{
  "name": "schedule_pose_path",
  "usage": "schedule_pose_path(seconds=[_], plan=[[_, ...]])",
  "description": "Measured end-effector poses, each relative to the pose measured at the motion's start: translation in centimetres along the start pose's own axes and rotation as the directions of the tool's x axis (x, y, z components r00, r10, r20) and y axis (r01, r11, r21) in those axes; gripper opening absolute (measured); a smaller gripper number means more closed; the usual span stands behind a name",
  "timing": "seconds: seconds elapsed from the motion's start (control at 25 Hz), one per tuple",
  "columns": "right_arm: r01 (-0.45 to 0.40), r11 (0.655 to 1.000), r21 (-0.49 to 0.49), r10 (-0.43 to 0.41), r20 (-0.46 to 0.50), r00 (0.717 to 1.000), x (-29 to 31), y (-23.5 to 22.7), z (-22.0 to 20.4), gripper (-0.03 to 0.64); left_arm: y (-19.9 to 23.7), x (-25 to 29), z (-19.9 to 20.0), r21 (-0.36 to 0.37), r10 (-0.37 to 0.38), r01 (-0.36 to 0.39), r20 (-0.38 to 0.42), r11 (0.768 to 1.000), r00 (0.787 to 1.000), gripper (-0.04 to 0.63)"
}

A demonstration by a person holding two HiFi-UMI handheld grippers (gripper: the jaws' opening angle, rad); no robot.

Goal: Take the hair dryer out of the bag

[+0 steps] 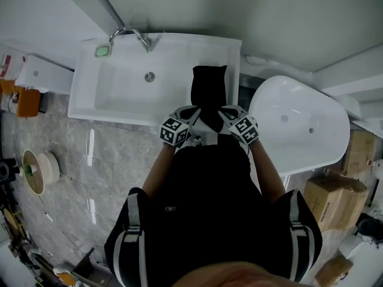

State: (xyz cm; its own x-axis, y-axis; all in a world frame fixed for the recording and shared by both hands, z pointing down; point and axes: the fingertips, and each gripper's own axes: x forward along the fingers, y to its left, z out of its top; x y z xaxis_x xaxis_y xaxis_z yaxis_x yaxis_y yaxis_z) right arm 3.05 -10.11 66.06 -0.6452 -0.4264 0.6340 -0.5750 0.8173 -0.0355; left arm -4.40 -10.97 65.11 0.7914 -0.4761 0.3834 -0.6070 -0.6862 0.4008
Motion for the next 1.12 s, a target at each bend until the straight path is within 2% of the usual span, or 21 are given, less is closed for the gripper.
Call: schedule_pose_path(seconds=[0.16,0.4,0.6,0.64,0.68,0.76,0.88,0.96,1.12], plan=[[0.0,0.999,-0.039,-0.002,-0.052,0.999,1.7,-1.7,-1.0,0.111,0.8,1.1,0.4,-0.032,0.033,-0.032,0.008,0.999,0.999,0.017],[-0.113,0.985,-0.131,0.097,-0.123,0.988,3.5,-1.6,-2.3,0.152,1.6,2.3,0.6,-0.071,0.078,-0.078,-0.005,0.994,0.997,0.017],[-0.11,0.97,-0.217,0.058,-0.231,0.971,5.6,-2.2,-4.1,0.161,1.8,3.0,-0.1,-0.072,0.08,-0.082,-0.034,0.994,0.996,0.017],[-0.105,0.969,-0.224,0.048,-0.249,0.967,5.7,-2.4,-4.4,0.126,1.7,3.1,-0.2,-0.071,0.076,-0.079,-0.039,0.994,0.996,0.017],[-0.102,0.971,-0.215,0.045,-0.255,0.966,5.8,-2.5,-4.5,0.077,1.7,3.3,-0.4,-0.068,0.073,-0.076,-0.046,0.995,0.996,0.017],[-0.093,0.986,-0.14,0.059,-0.228,0.972,5.6,-2.9,-3.9,0.072,1.9,3.5,-1.0,-0.06,0.076,-0.081,-0.068,0.995,0.995,0.017],[-0.067,0.997,0.044,0.073,-0.144,0.987,5.0,-3.7,-2.2,0.071,2.4,4.1,-2.2,-0.068,0.084,-0.092,-0.112,0.993,0.99,0.017],[-0.06,0.988,0.145,0.073,-0.089,0.993,4.6,-4.4,-1.3,0.071,2.1,4.7,-3.0,-0.099,0.061,-0.076,-0.15,0.992,0.987,0.018],[-0.079,0.963,0.258,0.085,-0.01,0.996,3.9,-5.3,-0.2,0.071,2.0,6.1,-3.4,-0.119,0.032,-0.054,-0.182,0.991,0.983,0.018]])
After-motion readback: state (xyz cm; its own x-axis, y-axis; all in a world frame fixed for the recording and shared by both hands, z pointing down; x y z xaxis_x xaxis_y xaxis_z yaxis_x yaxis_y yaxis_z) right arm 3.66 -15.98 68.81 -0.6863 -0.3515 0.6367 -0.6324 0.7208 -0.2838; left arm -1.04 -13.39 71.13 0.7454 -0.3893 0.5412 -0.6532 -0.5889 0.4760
